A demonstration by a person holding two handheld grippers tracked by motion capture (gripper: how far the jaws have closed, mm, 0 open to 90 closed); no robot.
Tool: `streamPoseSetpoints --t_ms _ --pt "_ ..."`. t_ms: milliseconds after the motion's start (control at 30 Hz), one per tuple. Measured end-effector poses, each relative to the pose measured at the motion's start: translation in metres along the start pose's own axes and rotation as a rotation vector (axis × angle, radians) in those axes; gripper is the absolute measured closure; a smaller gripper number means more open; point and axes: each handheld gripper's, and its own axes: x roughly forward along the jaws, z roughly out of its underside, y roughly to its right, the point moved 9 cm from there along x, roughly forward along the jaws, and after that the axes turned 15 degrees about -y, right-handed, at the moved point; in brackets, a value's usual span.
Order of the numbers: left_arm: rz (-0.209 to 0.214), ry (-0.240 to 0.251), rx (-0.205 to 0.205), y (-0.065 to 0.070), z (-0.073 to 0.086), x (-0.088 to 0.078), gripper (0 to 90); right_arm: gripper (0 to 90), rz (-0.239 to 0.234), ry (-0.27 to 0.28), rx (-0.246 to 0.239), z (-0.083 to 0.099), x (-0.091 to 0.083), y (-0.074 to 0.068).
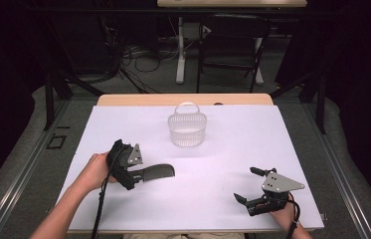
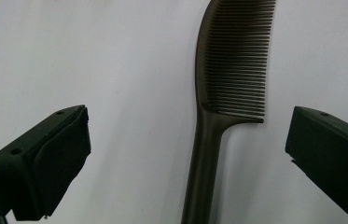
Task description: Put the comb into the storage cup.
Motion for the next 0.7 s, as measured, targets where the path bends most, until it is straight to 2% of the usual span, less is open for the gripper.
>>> streamPoseSetpoints --t_ms 200,300,367,567,633,667,700 --pt "0.013 -0.044 0.034 0.0 -0.001 0.007 6.1 0.1 -0.002 -0.005 0.0 0.001 0.001 0.0" --pt "0.027 -0.074 0.058 0.0 0.0 0.011 17.2 0.1 -0.003 -0.005 0.001 0.001 0.001 -0.001" --pt "0.03 -0.092 0.064 0.0 0.0 0.013 19.2 0.1 -0.003 -0.004 -0.001 0.0 0.0 -0.001" --pt "0.066 -0.139 0.091 0.002 0.003 0.019 36.1 0.1 -0.005 -0.008 0.0 0.001 0.001 0.0" --pt "0.085 -0.165 0.103 0.004 0.004 0.021 43.4 0.1 -0.005 -0.007 0.0 0.001 0.001 0.0" --pt "0.076 -0.184 0.109 0.004 0.004 0.022 45.7 0.1 -0.006 -0.008 0.001 0.001 0.001 0.0" --pt "0.099 -0.196 0.12 0.006 0.005 0.023 48.6 0.1 -0.005 -0.009 0.001 0.001 0.001 0.0"
